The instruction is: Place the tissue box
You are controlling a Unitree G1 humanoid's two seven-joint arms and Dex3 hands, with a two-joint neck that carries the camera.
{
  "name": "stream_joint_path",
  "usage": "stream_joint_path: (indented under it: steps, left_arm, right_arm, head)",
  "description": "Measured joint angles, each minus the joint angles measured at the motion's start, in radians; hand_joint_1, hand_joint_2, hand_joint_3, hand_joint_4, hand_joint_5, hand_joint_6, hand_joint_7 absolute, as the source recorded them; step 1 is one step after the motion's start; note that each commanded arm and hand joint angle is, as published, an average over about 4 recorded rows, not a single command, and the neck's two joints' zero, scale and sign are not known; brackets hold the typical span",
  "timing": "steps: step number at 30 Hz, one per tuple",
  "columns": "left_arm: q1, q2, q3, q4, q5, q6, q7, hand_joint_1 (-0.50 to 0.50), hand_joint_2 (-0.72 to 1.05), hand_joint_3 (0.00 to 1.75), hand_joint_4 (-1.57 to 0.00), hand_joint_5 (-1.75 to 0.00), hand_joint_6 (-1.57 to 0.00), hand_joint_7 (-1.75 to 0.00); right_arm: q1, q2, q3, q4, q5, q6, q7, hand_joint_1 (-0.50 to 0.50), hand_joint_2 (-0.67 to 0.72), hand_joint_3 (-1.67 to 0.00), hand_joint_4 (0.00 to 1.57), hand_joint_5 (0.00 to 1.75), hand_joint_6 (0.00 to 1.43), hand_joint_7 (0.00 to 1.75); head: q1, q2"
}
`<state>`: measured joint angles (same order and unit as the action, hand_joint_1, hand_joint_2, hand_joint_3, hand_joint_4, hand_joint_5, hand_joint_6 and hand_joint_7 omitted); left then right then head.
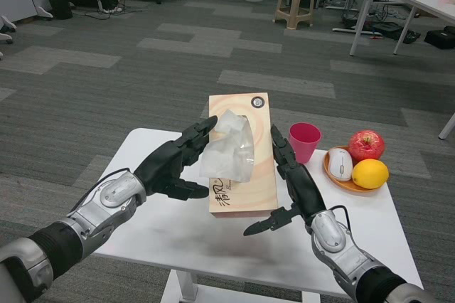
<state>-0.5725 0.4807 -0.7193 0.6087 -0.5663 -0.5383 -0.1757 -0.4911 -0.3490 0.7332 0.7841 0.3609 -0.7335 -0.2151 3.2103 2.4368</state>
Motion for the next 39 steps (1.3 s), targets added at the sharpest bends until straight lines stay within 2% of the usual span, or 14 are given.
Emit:
stream_joint_path:
  steps: [11, 14, 18, 23, 25, 27, 31, 39]
  left_arm:
    - [0.008, 0.000, -0.003, 0.000, -0.001, 0.007, -0.001, 0.50, 0.96, 0.07, 0.00, 0.00, 0.00, 0.00]
    - [0.013, 0.000, -0.007, 0.000, -0.001, 0.008, -0.001, 0.50, 0.96, 0.07, 0.00, 0.00, 0.00, 0.00]
    - [0.017, -0.001, -0.012, 0.000, -0.001, 0.009, -0.001, 0.50, 0.96, 0.07, 0.00, 0.00, 0.00, 0.00]
    - [0.020, 0.000, -0.019, 0.000, -0.004, 0.009, 0.000, 0.50, 0.96, 0.09, 0.00, 0.00, 0.00, 0.00]
    - [0.022, 0.000, -0.023, 0.001, -0.006, 0.010, 0.000, 0.50, 1.00, 0.04, 0.00, 0.00, 0.00, 0.00]
    - [0.023, -0.001, -0.031, 0.006, -0.010, 0.010, 0.000, 0.50, 1.00, 0.00, 0.00, 0.00, 0.00, 0.00]
    - [0.026, -0.001, -0.051, 0.025, -0.017, 0.010, 0.000, 0.50, 0.96, 0.09, 0.00, 0.00, 0.00, 0.00]
    - [0.026, -0.004, -0.086, 0.072, -0.050, 0.008, -0.005, 0.50, 0.96, 0.04, 0.00, 0.00, 0.00, 0.00]
  right_arm:
    - [0.017, 0.008, 0.001, 0.000, 0.002, 0.000, -0.001, -0.38, -0.16, -0.16, 0.03, 0.00, 0.00, 0.00]
    - [0.025, 0.009, 0.002, 0.000, 0.002, 0.000, -0.001, -0.40, -0.16, -0.16, 0.03, 0.07, 0.00, 0.00]
    - [0.031, 0.009, 0.004, 0.000, 0.002, 0.000, -0.001, -0.38, -0.16, -0.16, 0.03, 0.00, 0.00, 0.00]
    - [0.036, 0.009, 0.006, 0.001, 0.002, 0.000, -0.001, -0.41, -0.16, -0.16, 0.03, 0.05, 0.00, 0.00]
    - [0.039, 0.010, 0.007, 0.004, 0.002, 0.000, -0.001, -0.40, -0.16, -0.16, 0.04, 0.02, 0.00, 0.00]
    - [0.041, 0.011, 0.010, 0.012, 0.002, 0.000, -0.001, -0.38, -0.16, -0.16, 0.06, 0.00, 0.00, 0.00]
    - [0.045, 0.014, 0.026, 0.039, 0.002, -0.002, -0.001, -0.38, -0.16, -0.16, 0.06, 0.00, 0.00, 0.00]
    - [0.046, 0.020, 0.065, 0.110, 0.000, -0.003, 0.003, -0.38, -0.13, -0.16, 0.09, 0.00, 0.00, 0.00]
  head:
    - [0.000, -0.002]
    - [-0.001, -0.003]
    - [-0.001, -0.005]
    - [-0.002, -0.005]
    - [-0.002, -0.005]
    - [-0.002, -0.005]
    - [-0.002, -0.007]
    - [-0.006, -0.012]
